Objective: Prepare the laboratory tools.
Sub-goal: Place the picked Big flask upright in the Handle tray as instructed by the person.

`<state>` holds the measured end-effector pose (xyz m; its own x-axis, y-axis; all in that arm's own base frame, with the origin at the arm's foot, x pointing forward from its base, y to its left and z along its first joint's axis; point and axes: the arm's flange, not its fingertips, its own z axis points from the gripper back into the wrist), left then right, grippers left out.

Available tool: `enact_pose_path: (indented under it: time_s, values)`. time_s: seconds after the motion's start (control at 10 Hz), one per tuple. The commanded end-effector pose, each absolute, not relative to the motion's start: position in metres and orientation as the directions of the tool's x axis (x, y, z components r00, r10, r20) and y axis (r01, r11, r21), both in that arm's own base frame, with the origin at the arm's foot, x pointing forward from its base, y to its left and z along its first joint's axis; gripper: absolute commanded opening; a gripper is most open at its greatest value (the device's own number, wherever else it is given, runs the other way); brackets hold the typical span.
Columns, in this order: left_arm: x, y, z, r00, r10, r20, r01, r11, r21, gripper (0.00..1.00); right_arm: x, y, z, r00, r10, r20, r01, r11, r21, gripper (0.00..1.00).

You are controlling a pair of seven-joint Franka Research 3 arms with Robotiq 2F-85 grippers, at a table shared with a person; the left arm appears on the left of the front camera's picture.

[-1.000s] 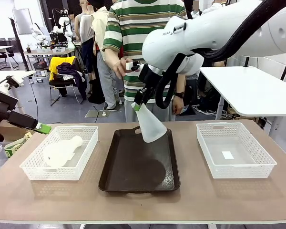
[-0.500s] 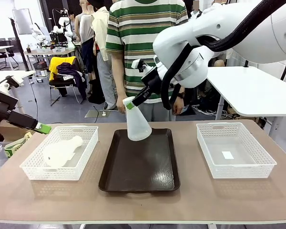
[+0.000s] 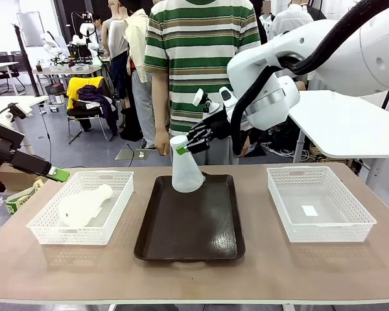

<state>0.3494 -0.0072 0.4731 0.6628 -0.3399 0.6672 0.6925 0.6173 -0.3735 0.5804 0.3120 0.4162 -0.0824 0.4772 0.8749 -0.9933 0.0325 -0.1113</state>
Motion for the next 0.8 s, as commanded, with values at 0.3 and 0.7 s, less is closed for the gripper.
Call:
enact_pose_path:
  time_s: [0.3, 0.7]
  values:
    - [0.351, -0.006, 0.472, 0.647, -0.336, 0.685, 0.708, 0.599, -0.375, 1.0, 0.595, 0.313, 0.387, -0.065, 0.389, 0.919, -0.996, 0.029, -0.083, 0.0]
    - [0.351, -0.006, 0.472, 0.647, -0.336, 0.685, 0.708, 0.599, -0.375, 1.0, 0.609, 0.314, 0.371, -0.035, 0.37, 0.928, -0.997, 0.049, -0.057, 0.0]
